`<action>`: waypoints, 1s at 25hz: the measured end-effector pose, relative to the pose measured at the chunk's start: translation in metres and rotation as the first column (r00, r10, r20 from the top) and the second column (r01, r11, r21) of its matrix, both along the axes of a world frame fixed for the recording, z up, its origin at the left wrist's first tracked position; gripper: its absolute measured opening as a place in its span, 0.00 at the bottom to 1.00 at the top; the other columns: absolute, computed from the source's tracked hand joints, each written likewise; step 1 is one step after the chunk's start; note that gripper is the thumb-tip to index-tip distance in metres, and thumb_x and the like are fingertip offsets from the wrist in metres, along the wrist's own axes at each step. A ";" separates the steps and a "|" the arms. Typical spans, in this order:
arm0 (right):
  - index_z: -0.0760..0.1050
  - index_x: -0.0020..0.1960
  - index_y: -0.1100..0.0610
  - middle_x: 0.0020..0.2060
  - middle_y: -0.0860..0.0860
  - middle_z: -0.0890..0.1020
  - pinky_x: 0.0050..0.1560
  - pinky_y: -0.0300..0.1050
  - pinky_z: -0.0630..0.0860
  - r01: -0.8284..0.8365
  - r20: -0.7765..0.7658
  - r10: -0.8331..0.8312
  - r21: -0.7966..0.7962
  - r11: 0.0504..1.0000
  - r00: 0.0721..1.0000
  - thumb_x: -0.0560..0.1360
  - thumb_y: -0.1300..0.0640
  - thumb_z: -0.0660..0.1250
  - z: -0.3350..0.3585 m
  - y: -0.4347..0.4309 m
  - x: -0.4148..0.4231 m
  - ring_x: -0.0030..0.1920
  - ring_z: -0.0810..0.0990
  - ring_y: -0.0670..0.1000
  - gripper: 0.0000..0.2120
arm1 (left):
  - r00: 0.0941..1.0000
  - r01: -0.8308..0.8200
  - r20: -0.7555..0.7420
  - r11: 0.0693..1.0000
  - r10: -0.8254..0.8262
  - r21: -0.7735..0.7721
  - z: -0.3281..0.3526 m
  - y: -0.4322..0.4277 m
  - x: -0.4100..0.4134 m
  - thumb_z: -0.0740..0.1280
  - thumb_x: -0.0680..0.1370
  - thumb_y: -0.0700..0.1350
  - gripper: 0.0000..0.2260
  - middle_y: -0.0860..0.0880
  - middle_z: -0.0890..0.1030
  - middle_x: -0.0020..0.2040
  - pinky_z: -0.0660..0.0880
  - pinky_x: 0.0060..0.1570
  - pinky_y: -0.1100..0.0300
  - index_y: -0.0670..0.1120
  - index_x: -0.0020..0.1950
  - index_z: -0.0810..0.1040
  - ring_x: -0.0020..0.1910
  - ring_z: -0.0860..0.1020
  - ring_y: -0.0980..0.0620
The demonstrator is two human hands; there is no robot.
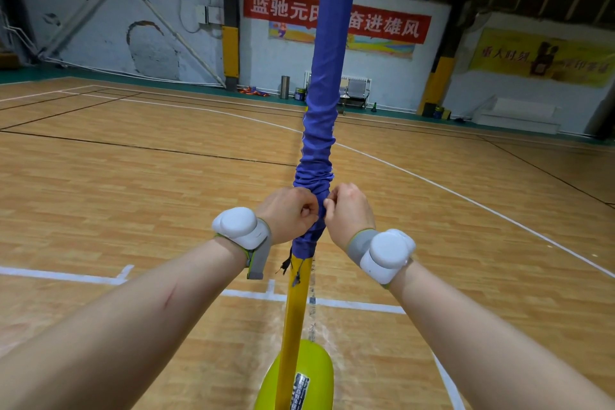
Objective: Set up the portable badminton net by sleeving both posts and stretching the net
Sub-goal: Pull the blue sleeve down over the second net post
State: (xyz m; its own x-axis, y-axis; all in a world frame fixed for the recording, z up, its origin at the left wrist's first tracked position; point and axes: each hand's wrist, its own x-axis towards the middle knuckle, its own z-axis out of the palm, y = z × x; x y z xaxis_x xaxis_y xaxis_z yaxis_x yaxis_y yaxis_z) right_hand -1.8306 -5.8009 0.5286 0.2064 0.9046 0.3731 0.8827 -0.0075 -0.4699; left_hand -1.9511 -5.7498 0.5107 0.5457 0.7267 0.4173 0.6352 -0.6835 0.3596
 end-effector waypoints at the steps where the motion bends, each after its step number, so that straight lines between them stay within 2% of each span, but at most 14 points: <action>1: 0.71 0.51 0.63 0.52 0.58 0.73 0.44 0.44 0.64 -0.007 -0.011 0.007 -0.004 1.000 1.000 0.78 0.60 0.57 -0.001 -0.001 0.000 0.49 0.73 0.57 0.07 | 1.000 -0.002 0.009 1.000 0.002 -0.002 0.000 -0.001 0.000 0.64 0.72 0.38 0.06 0.59 0.71 0.32 0.64 0.33 0.65 0.46 0.40 0.78 0.34 0.70 0.52; 4: 0.70 0.53 0.64 0.54 0.59 0.72 0.44 0.42 0.63 -0.028 -0.039 0.027 -0.018 0.999 0.999 0.79 0.61 0.56 -0.006 -0.003 0.001 0.46 0.69 0.54 0.07 | 1.000 -0.014 0.018 1.000 0.015 -0.008 -0.003 -0.002 -0.001 0.64 0.73 0.39 0.05 0.51 0.76 0.37 0.66 0.36 0.61 0.44 0.42 0.80 0.36 0.73 0.49; 8: 0.69 0.55 0.65 0.56 0.60 0.71 0.41 0.36 0.58 -0.027 -0.079 0.024 -0.038 0.999 0.997 0.79 0.63 0.55 -0.013 -0.005 0.001 0.48 0.70 0.55 0.08 | 0.999 -0.032 0.038 0.999 0.034 -0.037 -0.007 -0.005 -0.003 0.63 0.74 0.39 0.05 0.53 0.73 0.38 0.68 0.37 0.59 0.43 0.43 0.79 0.36 0.71 0.50; 11: 0.69 0.55 0.65 0.56 0.60 0.71 0.40 0.35 0.57 -0.033 -0.093 0.028 -0.055 0.998 0.995 0.79 0.63 0.55 -0.014 -0.005 0.001 0.50 0.71 0.56 0.08 | 0.999 -0.035 0.013 0.998 0.036 -0.054 -0.007 -0.006 -0.003 0.63 0.74 0.39 0.05 0.51 0.75 0.38 0.72 0.40 0.55 0.42 0.43 0.79 0.37 0.73 0.48; 14: 0.67 0.49 0.61 0.56 0.61 0.71 0.39 0.35 0.56 -0.032 -0.108 0.023 -0.079 0.996 0.994 0.79 0.64 0.55 -0.020 -0.007 0.001 0.46 0.67 0.54 0.04 | 0.999 -0.048 -0.007 0.997 0.048 -0.063 -0.009 -0.006 -0.003 0.63 0.74 0.39 0.06 0.49 0.78 0.41 0.75 0.41 0.52 0.43 0.43 0.80 0.39 0.76 0.46; 16: 0.68 0.50 0.62 0.55 0.61 0.72 0.39 0.36 0.55 -0.033 -0.100 0.023 -0.097 0.995 0.995 0.79 0.64 0.55 -0.024 -0.007 0.003 0.45 0.64 0.51 0.05 | 0.999 -0.053 -0.017 0.996 0.052 -0.073 -0.013 -0.005 -0.003 0.62 0.74 0.39 0.06 0.48 0.80 0.43 0.76 0.42 0.51 0.44 0.43 0.80 0.41 0.77 0.45; 19: 0.69 0.55 0.64 0.56 0.60 0.72 0.41 0.35 0.58 -0.032 -0.086 0.019 -0.150 0.988 0.996 0.79 0.63 0.55 -0.032 -0.006 0.003 0.45 0.65 0.50 0.08 | 0.996 -0.051 -0.077 0.996 0.045 -0.072 -0.020 -0.004 -0.004 0.62 0.74 0.40 0.06 0.49 0.80 0.42 0.74 0.40 0.54 0.46 0.42 0.79 0.41 0.77 0.46; 21: 0.68 0.52 0.61 0.56 0.60 0.72 0.42 0.37 0.59 -0.043 -0.096 0.025 -0.191 0.981 0.995 0.78 0.63 0.55 -0.035 -0.005 0.000 0.45 0.65 0.50 0.05 | 0.994 -0.058 -0.102 0.993 0.047 -0.100 -0.024 -0.003 -0.006 0.63 0.74 0.40 0.06 0.49 0.79 0.41 0.72 0.39 0.56 0.46 0.41 0.79 0.39 0.76 0.47; 23: 0.65 0.46 0.59 0.52 0.60 0.74 0.41 0.39 0.61 -0.057 -0.103 0.034 -0.221 0.974 0.994 0.78 0.63 0.56 -0.035 -0.002 0.000 0.45 0.68 0.53 0.02 | 0.997 -0.057 -0.051 0.986 0.050 -0.159 -0.027 -0.002 -0.010 0.64 0.74 0.41 0.05 0.51 0.78 0.40 0.69 0.34 0.63 0.46 0.39 0.78 0.33 0.74 0.52; 25: 0.65 0.40 0.59 0.48 0.61 0.79 0.45 0.49 0.69 -0.076 -0.143 0.044 -0.221 0.972 0.989 0.76 0.63 0.57 -0.032 0.003 0.005 0.46 0.75 0.58 0.05 | 0.994 -0.069 0.067 0.976 0.085 -0.207 -0.030 -0.002 -0.015 0.64 0.75 0.42 0.05 0.51 0.77 0.40 0.66 0.32 0.65 0.46 0.40 0.77 0.29 0.72 0.58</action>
